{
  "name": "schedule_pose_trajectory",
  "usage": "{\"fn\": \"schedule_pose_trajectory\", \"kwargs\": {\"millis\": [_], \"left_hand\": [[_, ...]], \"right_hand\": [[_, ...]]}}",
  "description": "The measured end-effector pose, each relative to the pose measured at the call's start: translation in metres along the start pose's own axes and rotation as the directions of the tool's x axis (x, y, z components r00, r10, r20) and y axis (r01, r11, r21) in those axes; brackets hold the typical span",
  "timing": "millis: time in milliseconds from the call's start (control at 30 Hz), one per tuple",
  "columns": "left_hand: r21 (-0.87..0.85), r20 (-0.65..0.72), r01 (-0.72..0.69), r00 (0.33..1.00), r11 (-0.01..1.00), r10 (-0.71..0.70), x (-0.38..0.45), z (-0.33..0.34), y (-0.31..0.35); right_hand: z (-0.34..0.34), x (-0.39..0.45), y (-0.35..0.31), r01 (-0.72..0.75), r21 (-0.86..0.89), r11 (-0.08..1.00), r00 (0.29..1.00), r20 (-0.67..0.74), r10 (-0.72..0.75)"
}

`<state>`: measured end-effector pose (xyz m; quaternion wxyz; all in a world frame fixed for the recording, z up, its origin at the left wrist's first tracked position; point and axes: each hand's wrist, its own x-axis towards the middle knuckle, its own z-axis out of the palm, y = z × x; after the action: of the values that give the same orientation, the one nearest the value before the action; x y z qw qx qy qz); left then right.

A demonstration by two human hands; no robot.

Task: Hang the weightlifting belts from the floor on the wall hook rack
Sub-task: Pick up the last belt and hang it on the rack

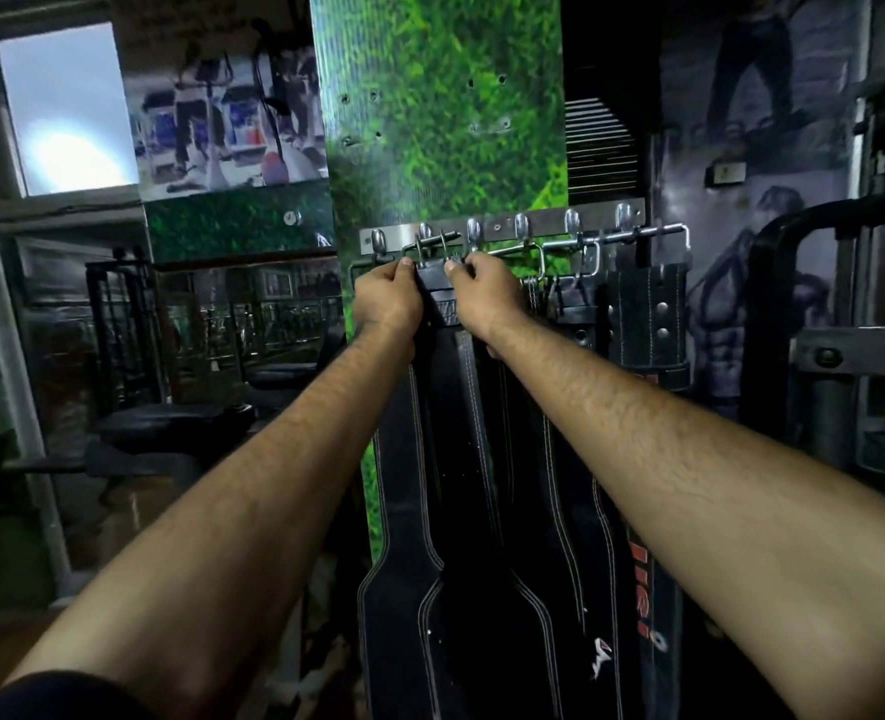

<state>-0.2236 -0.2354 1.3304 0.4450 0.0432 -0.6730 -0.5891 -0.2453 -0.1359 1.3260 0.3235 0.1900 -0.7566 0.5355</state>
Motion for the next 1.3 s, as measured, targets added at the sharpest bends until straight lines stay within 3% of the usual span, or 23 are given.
{"fn": "schedule_pose_trajectory", "kwargs": {"millis": [233,367,600,733,800,1000,1200,1300], "left_hand": [[0.117,-0.031,-0.029,0.999,0.993,0.033,-0.001,0.007,-0.027],[-0.045,-0.089,-0.115,0.99,0.992,0.11,-0.018,0.01,-0.044],[-0.269,0.022,-0.056,0.998,0.962,0.065,-0.049,0.006,-0.089],[-0.329,0.09,-0.009,0.995,0.944,0.041,-0.067,-0.003,-0.098],[-0.31,0.176,0.017,0.984,0.95,0.04,-0.077,-0.008,-0.115],[-0.24,0.322,0.101,0.946,0.966,-0.019,-0.11,-0.028,-0.162],[-0.073,0.449,0.195,0.882,0.978,-0.142,-0.148,-0.047,-0.233],[-0.018,0.477,0.203,0.862,0.979,-0.17,-0.169,-0.055,-0.26]], "right_hand": [[0.004,0.002,0.028,-0.04,0.072,0.997,0.993,0.115,0.032],[0.009,-0.013,0.035,-0.047,0.07,0.996,0.997,0.065,0.043],[0.016,-0.055,0.084,-0.099,0.309,0.946,0.993,0.093,0.074],[0.021,-0.085,0.104,-0.106,0.324,0.94,0.975,0.217,0.035],[0.026,-0.1,0.12,-0.144,0.361,0.921,0.961,0.272,0.044],[0.033,-0.135,0.164,-0.209,0.245,0.947,0.947,0.292,0.133],[0.035,-0.196,0.22,-0.3,0.214,0.93,0.873,0.455,0.177],[0.043,-0.234,0.26,-0.331,0.102,0.938,0.835,0.495,0.241]]}}
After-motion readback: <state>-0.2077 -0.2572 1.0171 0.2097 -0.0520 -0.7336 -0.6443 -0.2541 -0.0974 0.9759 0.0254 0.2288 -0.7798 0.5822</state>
